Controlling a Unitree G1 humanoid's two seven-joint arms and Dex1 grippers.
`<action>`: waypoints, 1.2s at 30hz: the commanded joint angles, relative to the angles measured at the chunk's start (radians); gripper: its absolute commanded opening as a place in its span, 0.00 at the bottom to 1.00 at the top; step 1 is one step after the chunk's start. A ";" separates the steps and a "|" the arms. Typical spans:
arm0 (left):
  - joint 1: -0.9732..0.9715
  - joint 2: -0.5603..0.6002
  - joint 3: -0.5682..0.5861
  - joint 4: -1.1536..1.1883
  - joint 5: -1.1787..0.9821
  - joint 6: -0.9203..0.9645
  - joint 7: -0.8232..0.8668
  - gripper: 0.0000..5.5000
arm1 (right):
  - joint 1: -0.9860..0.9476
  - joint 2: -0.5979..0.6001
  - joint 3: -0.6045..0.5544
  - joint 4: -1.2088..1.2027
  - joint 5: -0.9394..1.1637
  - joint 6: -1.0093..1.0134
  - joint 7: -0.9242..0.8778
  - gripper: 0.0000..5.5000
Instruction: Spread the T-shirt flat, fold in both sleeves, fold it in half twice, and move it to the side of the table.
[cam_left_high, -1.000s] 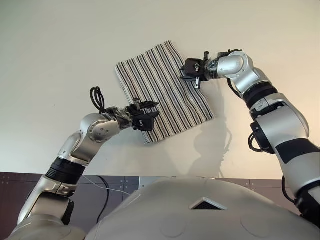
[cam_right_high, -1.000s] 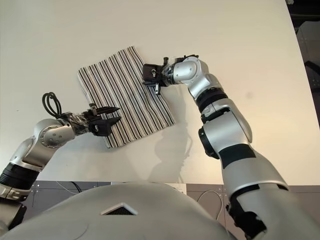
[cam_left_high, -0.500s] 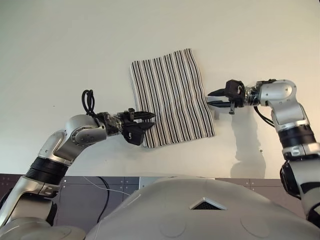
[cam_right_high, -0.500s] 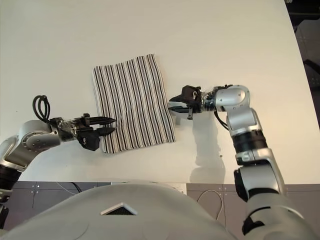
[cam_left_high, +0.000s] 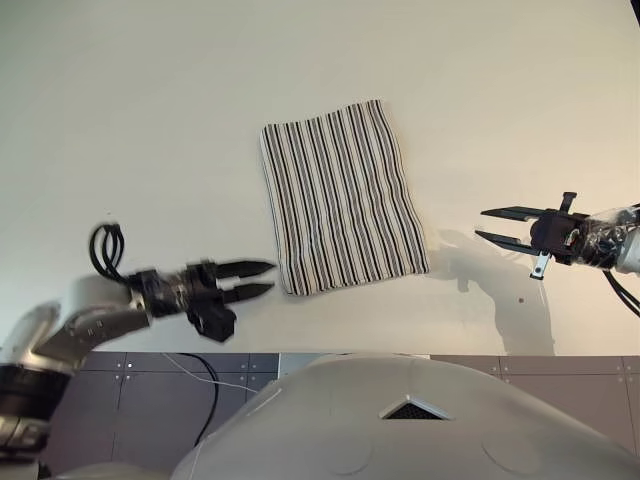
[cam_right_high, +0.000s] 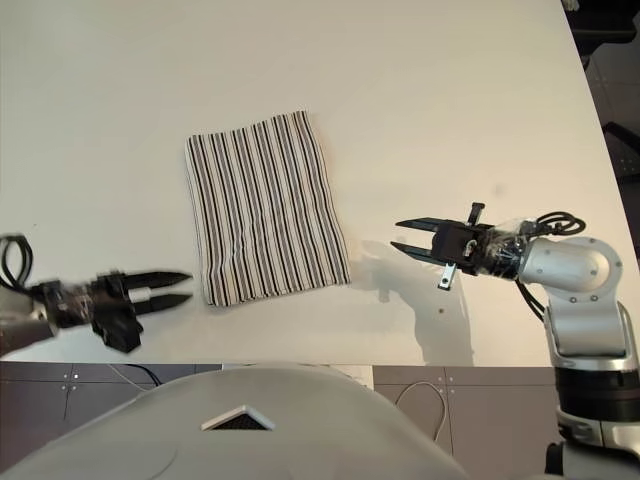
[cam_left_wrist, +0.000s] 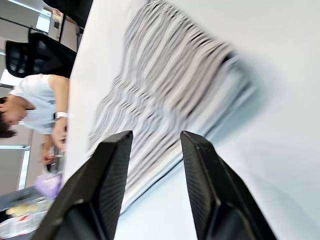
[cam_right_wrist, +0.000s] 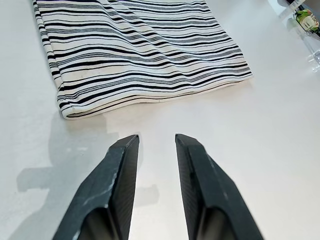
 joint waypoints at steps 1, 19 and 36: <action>0.054 -0.075 0.019 -0.028 0.131 0.078 0.038 0.44 | 0.016 -0.003 0.012 -0.018 -0.016 -0.016 -0.033 0.24; -0.056 -0.148 -0.086 0.049 0.297 0.116 0.109 0.32 | -0.006 -0.021 0.095 -0.044 -0.029 -0.062 -0.056 0.24; -0.147 -0.076 -0.164 0.037 -0.049 0.130 -0.080 0.02 | -0.074 0.041 0.311 0.257 -0.483 -0.689 -0.274 0.35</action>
